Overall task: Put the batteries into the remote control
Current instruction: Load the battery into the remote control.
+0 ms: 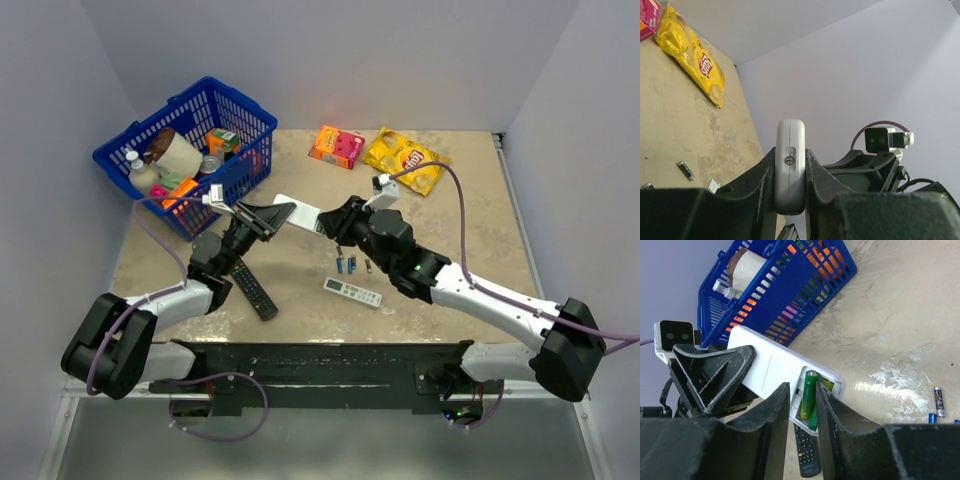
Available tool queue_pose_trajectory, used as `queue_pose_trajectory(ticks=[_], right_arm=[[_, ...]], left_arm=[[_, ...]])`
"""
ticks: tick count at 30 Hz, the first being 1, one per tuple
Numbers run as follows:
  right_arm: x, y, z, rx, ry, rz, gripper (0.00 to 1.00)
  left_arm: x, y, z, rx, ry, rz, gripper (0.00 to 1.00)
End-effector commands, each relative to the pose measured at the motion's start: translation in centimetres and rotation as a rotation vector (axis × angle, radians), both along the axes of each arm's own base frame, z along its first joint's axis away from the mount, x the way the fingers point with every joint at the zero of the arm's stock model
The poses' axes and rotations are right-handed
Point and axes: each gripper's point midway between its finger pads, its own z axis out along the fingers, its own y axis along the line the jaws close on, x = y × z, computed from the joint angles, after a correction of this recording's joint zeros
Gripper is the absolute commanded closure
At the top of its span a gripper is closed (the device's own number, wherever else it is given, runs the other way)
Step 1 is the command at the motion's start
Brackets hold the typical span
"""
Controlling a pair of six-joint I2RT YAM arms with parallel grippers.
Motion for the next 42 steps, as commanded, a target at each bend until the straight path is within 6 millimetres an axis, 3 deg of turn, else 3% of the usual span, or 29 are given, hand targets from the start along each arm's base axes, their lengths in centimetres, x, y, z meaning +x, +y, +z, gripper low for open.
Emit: queue_pose_trajectory(ticks=[1,12,21,23,32,37,41,42], right_arm=[[0.5,-1.7,1.1,-0.038,-0.029,-0.068,0.68],[0.5,-1.5,1.4,-0.048,-0.036,-0.060,0.66],[0.9,-2.9,4.2,-0.185,-0.116,-0.074,0.61],[0.8,-3.1,4.7,-0.213,-0.128,-0.064,0.55],[-0.8,-3.5,9.5,-0.379,-0.332,0.086,0.55],[-1.7,-3.3,10.2,-0.461,-0.405,0.205,0.58],[-2.9,-2.8,10.7,-0.393,-0.423,0.373,0.63],[-2.3,-3.5,11.0,-0.381,-0.417,0.374,0.63]], left_arm=[[-1.1,0.4,4.8,-0.097,-0.154,-0.005,1.00],[-1.4,0.3,4.8,-0.096,-0.164,-0.019,1.00],[-1.6,0.3,4.3,-0.093,-0.156,-0.026,1.00],[-1.6,0.3,4.3,-0.094,-0.158,-0.026,1.00],[-1.8,-0.1,4.0,-0.080,-0.147,-0.050,1.00],[-1.9,-0.3,3.9,-0.079,-0.133,-0.066,1.00],[-1.9,-0.8,4.0,-0.068,-0.112,-0.095,1.00],[-1.9,-0.9,4.3,-0.070,-0.113,-0.100,1.00]])
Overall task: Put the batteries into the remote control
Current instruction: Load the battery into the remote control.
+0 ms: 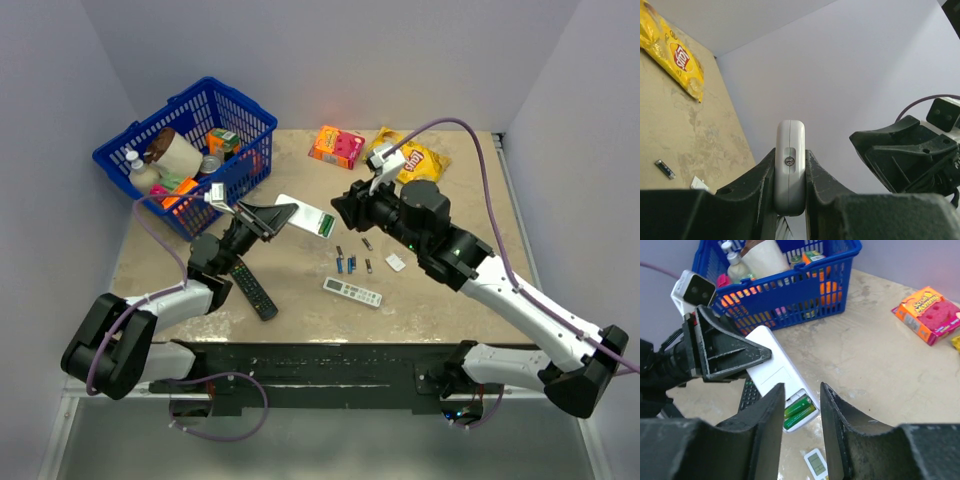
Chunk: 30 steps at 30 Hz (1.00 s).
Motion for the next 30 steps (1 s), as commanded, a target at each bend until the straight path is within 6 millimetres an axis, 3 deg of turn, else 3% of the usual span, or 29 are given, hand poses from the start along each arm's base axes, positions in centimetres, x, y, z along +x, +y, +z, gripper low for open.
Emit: queue_pose_trajectory(ticks=[1,10,15,30], right_arm=[[-0.9,-0.4,2.4,0.018,-0.028,0.186,0.63],[-2.0,0.1,-0.7,-0.130,-0.011,0.337,0.63],[-1.7,0.1,-2.2,-0.152,0.012,0.328,0.64],[-0.8,1.1,-3.8,-0.150,0.042,0.339,0.65]], left_arm=[[-0.7,-0.3,2.7,-0.034,-0.057,-0.034,1.00],[-0.8,-0.5,3.1,-0.028,-0.021,-0.056,1.00],[-1.2,-0.5,3.7,-0.038,-0.020,-0.069,1.00],[-1.6,-0.6,4.6,-0.040,-0.045,-0.085,1.00]])
